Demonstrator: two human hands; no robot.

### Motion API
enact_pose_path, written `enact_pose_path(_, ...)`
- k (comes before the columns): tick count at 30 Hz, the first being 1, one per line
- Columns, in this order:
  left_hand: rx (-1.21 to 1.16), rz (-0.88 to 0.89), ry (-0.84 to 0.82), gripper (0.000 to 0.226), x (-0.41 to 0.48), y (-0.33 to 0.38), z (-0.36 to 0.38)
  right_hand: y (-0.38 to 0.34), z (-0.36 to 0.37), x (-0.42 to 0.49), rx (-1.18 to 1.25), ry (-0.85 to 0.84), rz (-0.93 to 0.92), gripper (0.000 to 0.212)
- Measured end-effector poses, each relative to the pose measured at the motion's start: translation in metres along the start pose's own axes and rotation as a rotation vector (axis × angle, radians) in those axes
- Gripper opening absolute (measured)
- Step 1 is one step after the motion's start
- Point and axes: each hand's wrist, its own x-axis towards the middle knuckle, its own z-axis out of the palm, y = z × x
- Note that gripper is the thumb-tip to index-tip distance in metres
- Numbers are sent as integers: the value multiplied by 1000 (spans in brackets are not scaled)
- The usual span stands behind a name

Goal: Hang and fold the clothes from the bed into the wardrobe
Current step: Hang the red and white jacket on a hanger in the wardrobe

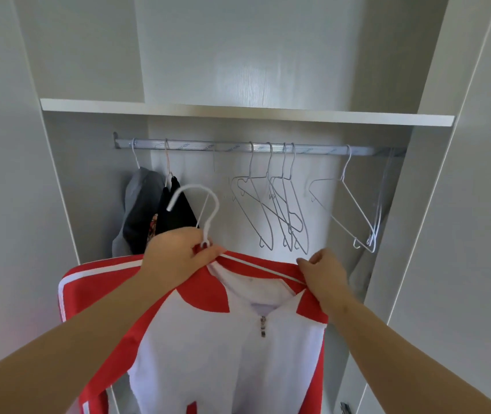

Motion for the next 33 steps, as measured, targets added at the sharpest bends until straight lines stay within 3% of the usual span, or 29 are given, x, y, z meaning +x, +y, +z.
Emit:
enact_pose_path(3, 111, 20, 14, 45, 0, 13, 19, -14, 9, -10, 292, -67, -25, 16)
enact_pose_path(6, 120, -92, -69, 42, -2, 22, 33, -22, 10, -20, 347, -457, 4, 17)
enact_pose_path(8, 6, -171, -96, 40, -3, 20, 35, -18, 7, -21, 288, -556, -40, 21)
enact_pose_path(12, -309, -268, -62, 25, -4, 9, 29, -2, -3, -9, -158, -172, -365, 17)
enact_pose_path(16, -399, -306, -38, 24, -1, 7, 24, 0, -9, -8, -372, -159, -372, 38)
enact_pose_path(20, -397, -245, -20, 25, 3, 16, 17, 2, -15, -10, -243, -176, -281, 29)
enact_pose_path(26, -199, -63, -144, 29, 3, 51, 25, -21, 19, -33, -240, -198, -375, 35)
enact_pose_path(30, -244, 7, -217, 22, 3, 46, 22, -23, 20, -30, -188, -124, -319, 35)
enact_pose_path(33, -131, 10, -260, 15, 0, 29, 13, -10, 9, -22, -174, -34, -253, 32)
